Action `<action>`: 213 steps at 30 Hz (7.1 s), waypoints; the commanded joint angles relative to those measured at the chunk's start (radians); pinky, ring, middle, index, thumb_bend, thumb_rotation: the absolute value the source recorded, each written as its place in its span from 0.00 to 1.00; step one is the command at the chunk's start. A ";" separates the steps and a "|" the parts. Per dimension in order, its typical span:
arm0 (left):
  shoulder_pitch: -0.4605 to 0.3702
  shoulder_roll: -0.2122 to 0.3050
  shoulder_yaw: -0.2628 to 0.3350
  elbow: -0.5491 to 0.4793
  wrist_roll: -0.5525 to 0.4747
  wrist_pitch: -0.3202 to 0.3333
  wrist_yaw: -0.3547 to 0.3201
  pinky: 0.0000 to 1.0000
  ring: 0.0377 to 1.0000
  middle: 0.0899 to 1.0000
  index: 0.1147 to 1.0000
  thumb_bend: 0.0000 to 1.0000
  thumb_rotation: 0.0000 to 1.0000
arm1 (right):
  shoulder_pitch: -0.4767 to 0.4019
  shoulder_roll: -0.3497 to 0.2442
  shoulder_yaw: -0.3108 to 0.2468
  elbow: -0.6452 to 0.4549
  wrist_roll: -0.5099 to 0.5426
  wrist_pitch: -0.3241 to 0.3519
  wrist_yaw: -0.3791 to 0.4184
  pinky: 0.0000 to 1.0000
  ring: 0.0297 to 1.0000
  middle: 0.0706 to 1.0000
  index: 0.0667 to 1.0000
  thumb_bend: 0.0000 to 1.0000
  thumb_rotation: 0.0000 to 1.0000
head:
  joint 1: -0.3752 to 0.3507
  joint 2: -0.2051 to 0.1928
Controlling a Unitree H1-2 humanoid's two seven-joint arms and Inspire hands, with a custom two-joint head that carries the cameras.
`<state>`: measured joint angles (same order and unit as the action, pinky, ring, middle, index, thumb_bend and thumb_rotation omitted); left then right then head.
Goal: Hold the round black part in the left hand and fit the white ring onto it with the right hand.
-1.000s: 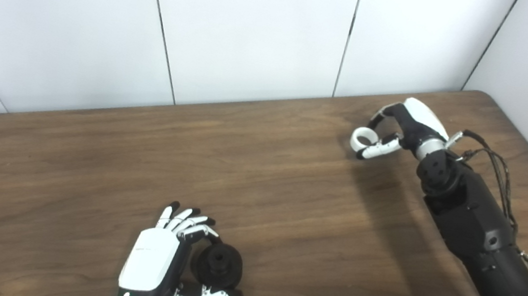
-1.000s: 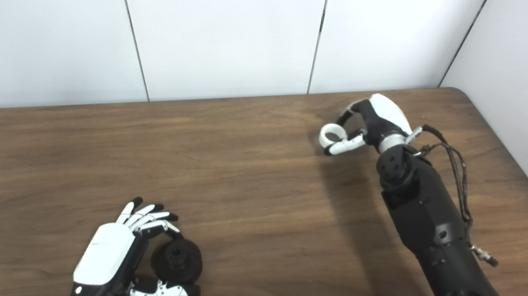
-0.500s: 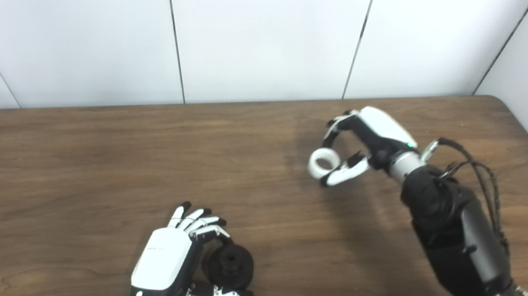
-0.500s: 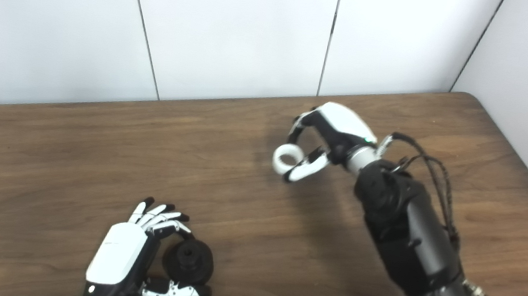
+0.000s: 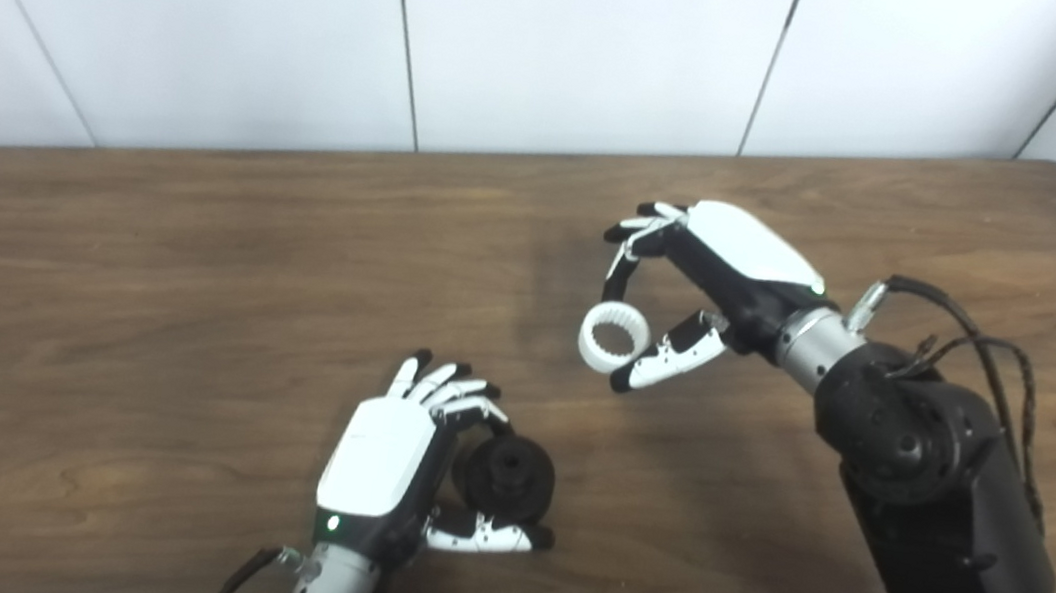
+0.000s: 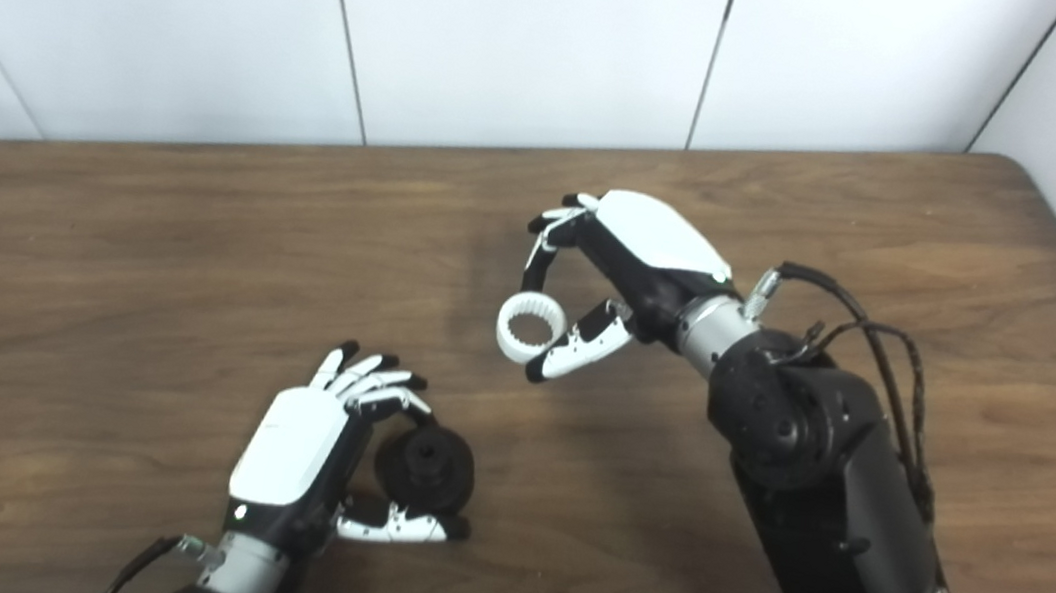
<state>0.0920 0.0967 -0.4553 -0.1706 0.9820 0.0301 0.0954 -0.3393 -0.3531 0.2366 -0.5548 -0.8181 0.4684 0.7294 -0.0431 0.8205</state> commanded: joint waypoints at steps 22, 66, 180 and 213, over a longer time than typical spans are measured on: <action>-0.015 -0.018 -0.024 -0.042 0.040 0.046 -0.054 1.00 0.90 0.77 0.42 0.52 0.05 | 0.000 0.076 0.020 -0.147 0.007 -0.003 0.130 1.00 0.97 0.83 0.44 0.53 0.14 | 0.050 0.064; -0.015 -0.025 -0.022 -0.035 0.045 0.040 -0.048 1.00 0.90 0.77 0.42 0.52 0.05 | 0.074 0.097 0.096 -0.102 -0.008 -0.034 0.113 1.00 0.99 0.85 0.45 0.52 0.13 | 0.049 0.055; -0.013 -0.027 -0.021 -0.049 0.055 0.036 -0.057 1.00 0.90 0.76 0.42 0.52 0.05 | 0.128 0.075 0.129 -0.014 -0.008 -0.068 0.005 1.00 1.00 0.87 0.61 0.95 0.22 | 0.022 0.055; -0.018 -0.020 0.008 -0.037 0.041 0.039 -0.052 1.00 0.89 0.76 0.42 0.52 0.06 | 0.098 0.041 0.050 -0.064 0.005 -0.045 -0.008 0.98 0.98 0.86 0.57 1.00 0.21 | 0.016 0.043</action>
<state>0.0892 0.0744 -0.4547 -0.2035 1.0212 0.0691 0.0318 -0.2053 -0.3018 0.3059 -0.5780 -0.8140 0.4330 0.7435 -0.0261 0.8636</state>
